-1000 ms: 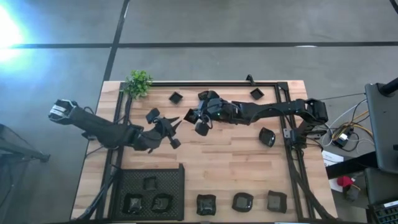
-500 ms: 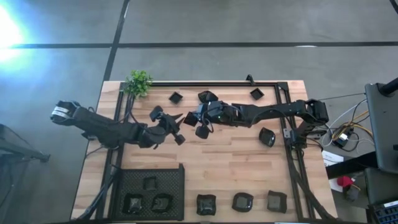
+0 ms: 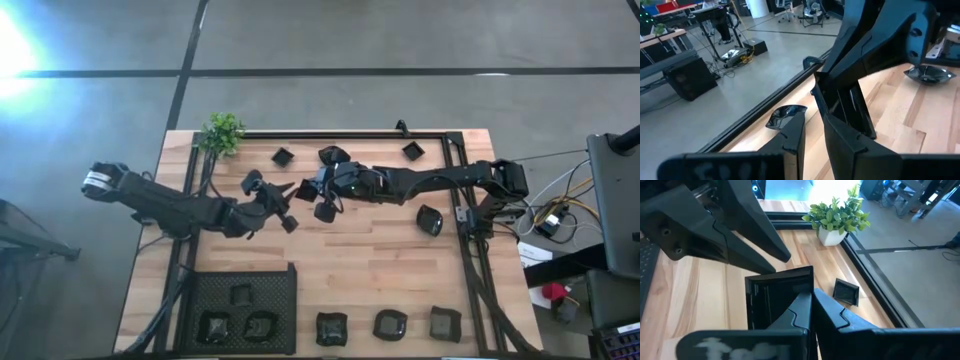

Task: Pick & Place Mini shaped plates
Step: Stack the square plate on top of the square plate on the shelf

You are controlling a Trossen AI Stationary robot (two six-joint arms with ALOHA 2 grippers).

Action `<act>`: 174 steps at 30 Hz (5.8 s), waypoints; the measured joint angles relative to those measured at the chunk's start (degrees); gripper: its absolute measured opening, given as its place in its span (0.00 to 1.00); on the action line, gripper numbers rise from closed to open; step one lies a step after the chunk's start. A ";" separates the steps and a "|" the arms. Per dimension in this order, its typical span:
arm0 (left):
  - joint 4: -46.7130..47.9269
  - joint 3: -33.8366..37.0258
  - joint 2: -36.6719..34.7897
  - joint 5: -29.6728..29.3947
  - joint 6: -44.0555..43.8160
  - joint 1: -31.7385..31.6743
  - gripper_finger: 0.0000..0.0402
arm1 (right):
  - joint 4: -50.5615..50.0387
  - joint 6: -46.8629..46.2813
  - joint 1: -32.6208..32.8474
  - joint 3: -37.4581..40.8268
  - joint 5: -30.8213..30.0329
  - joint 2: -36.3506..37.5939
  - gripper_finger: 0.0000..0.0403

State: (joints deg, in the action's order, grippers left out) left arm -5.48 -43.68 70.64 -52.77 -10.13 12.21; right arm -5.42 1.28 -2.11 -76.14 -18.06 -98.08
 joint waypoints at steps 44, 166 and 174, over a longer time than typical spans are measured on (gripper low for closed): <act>0.12 -0.15 0.39 -1.04 -0.41 -0.04 0.03 | 1.56 1.73 0.00 -0.07 0.04 0.08 0.02; 25.37 20.58 -14.00 63.75 -44.13 21.07 0.00 | -21.32 -5.63 5.86 -0.20 3.41 13.35 0.30; 23.94 20.57 -13.82 63.72 -43.90 21.07 0.00 | -21.32 -5.66 5.86 -0.20 3.37 13.35 0.31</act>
State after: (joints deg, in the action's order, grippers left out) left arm 18.46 -23.11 56.82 10.95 -54.04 33.28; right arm -26.74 -4.38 3.75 -76.34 -14.70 -84.73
